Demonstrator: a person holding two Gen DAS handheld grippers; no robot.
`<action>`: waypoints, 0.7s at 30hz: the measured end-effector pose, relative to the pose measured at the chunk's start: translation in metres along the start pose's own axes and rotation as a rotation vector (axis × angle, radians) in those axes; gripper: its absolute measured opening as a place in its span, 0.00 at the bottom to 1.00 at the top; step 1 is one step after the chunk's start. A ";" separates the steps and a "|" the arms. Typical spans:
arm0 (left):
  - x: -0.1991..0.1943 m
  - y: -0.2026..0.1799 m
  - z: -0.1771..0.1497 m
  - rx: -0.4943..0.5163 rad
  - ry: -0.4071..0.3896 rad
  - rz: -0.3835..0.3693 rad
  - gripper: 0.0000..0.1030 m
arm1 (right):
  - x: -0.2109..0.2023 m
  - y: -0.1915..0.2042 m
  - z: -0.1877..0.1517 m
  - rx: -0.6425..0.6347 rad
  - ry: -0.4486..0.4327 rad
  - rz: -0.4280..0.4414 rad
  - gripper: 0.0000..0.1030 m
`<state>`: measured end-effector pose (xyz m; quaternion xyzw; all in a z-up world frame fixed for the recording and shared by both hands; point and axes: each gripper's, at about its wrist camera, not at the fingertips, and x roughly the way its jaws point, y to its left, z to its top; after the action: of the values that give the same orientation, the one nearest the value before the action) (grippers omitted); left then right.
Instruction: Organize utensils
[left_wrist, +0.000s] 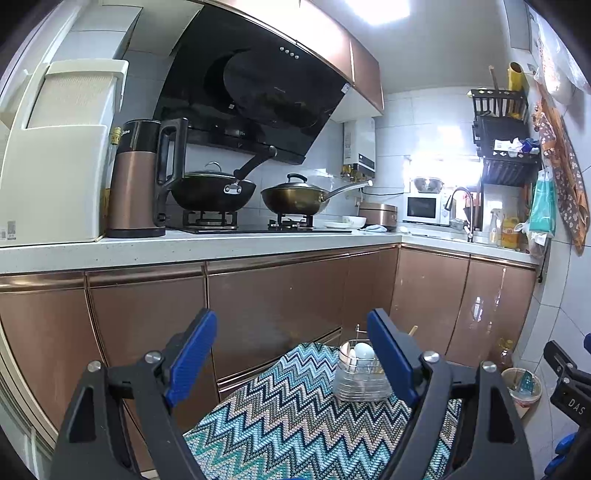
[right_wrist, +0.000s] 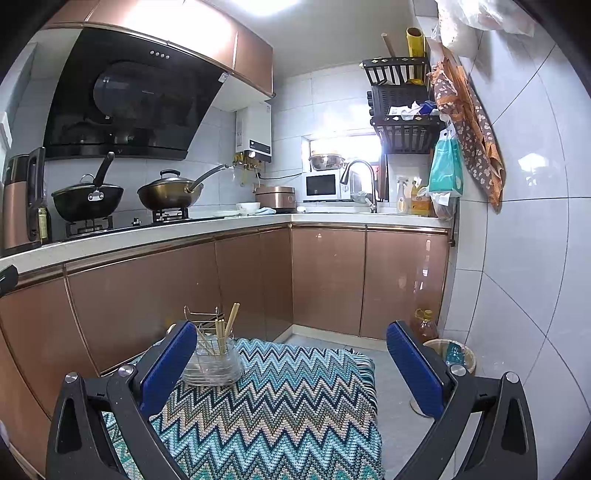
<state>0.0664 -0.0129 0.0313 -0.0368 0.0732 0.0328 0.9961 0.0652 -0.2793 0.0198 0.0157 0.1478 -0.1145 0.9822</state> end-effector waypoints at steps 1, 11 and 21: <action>0.000 0.000 0.000 -0.001 0.000 0.003 0.80 | -0.001 0.000 0.000 -0.004 -0.002 -0.003 1.00; 0.001 0.002 -0.002 -0.009 0.003 0.014 0.80 | -0.002 0.001 0.000 -0.021 -0.006 -0.014 1.00; 0.001 0.000 -0.003 -0.004 0.008 0.011 0.80 | -0.005 0.007 0.002 -0.033 -0.016 -0.010 1.00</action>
<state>0.0671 -0.0130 0.0281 -0.0384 0.0775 0.0380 0.9955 0.0631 -0.2720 0.0234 -0.0019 0.1420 -0.1171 0.9829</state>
